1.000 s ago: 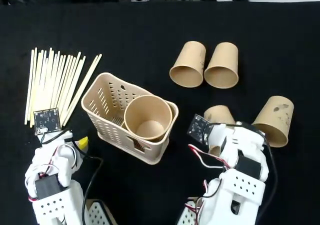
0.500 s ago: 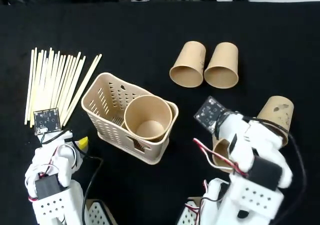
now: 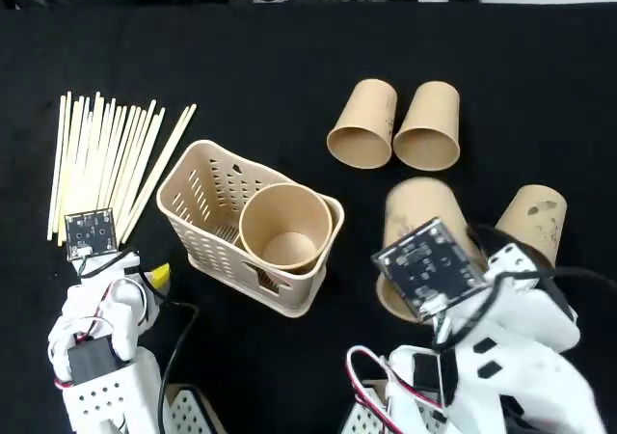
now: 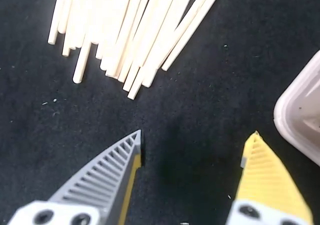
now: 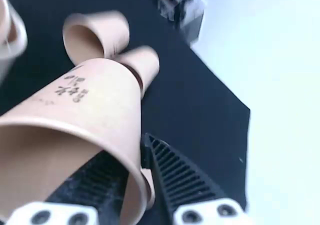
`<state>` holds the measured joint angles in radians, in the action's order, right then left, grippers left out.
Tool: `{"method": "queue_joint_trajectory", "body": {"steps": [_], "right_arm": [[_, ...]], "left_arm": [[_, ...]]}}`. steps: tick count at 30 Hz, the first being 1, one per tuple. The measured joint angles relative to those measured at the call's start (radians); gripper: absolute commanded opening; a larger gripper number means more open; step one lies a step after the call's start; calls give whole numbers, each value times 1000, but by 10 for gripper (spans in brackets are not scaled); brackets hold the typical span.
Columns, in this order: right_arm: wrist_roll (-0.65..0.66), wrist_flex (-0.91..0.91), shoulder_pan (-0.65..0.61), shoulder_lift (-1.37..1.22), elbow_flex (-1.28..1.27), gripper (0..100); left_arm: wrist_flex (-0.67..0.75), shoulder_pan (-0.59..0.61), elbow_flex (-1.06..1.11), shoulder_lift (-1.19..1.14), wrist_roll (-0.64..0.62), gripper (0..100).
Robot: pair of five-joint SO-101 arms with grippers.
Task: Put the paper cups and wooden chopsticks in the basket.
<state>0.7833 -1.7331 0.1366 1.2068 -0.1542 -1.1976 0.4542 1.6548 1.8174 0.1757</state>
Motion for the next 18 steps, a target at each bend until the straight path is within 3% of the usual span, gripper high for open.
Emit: {"method": "queue_joint_trajectory", "body": {"steps": [8, 14, 18], "right_arm": [[-331, 0, -269, -250, 273, 12], [-434, -2, -509, -440, 330, 12], [-456, -2, -588, -522, 318, 12]], "left_arm": [[0, 0, 0, 0, 0, 317], [0, 0, 0, 0, 0, 317], [0, 0, 0, 0, 0, 317]]}}
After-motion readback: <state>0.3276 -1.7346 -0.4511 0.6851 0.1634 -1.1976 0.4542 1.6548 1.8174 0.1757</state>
